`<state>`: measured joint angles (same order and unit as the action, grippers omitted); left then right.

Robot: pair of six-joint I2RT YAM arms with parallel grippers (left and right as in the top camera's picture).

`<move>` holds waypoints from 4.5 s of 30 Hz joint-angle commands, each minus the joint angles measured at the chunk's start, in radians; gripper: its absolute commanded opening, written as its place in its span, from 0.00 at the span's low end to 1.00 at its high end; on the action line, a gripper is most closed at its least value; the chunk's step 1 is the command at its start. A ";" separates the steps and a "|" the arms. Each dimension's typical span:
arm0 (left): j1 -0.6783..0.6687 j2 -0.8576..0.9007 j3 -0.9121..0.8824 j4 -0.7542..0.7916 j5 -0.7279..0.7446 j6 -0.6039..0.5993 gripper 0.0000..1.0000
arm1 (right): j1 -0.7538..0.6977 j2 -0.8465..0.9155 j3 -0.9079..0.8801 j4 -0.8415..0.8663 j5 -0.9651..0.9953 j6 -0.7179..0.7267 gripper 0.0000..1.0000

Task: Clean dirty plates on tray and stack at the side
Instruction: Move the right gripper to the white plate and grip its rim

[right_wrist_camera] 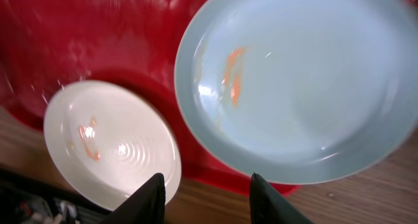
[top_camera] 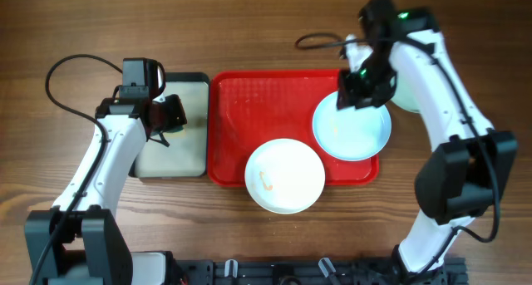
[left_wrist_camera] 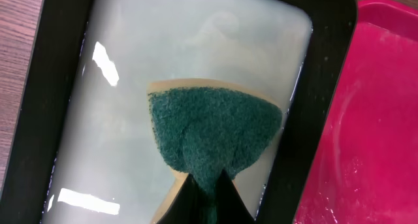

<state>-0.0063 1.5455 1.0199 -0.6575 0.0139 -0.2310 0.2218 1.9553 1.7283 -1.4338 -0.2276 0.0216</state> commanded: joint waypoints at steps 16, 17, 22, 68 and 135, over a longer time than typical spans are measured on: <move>0.004 -0.006 -0.009 0.003 0.016 0.022 0.04 | 0.233 -0.008 -0.429 0.245 0.021 0.087 0.25; 0.004 -0.006 -0.009 0.003 0.016 0.022 0.04 | 0.233 -0.008 -0.429 0.245 0.020 0.087 0.20; 0.004 -0.006 -0.009 0.003 0.015 0.022 0.04 | 0.233 -0.008 -0.429 0.256 0.020 0.096 0.10; 0.004 -0.006 -0.009 0.079 0.015 0.019 0.04 | 0.211 0.135 -0.137 0.708 0.076 0.185 0.47; 0.002 -0.006 -0.009 0.060 0.015 0.024 0.04 | 0.203 0.052 -0.393 0.922 0.200 0.211 0.04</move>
<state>-0.0063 1.5455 1.0199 -0.6022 0.0174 -0.2218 0.4305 2.0285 1.3392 -0.5331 -0.0151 0.2123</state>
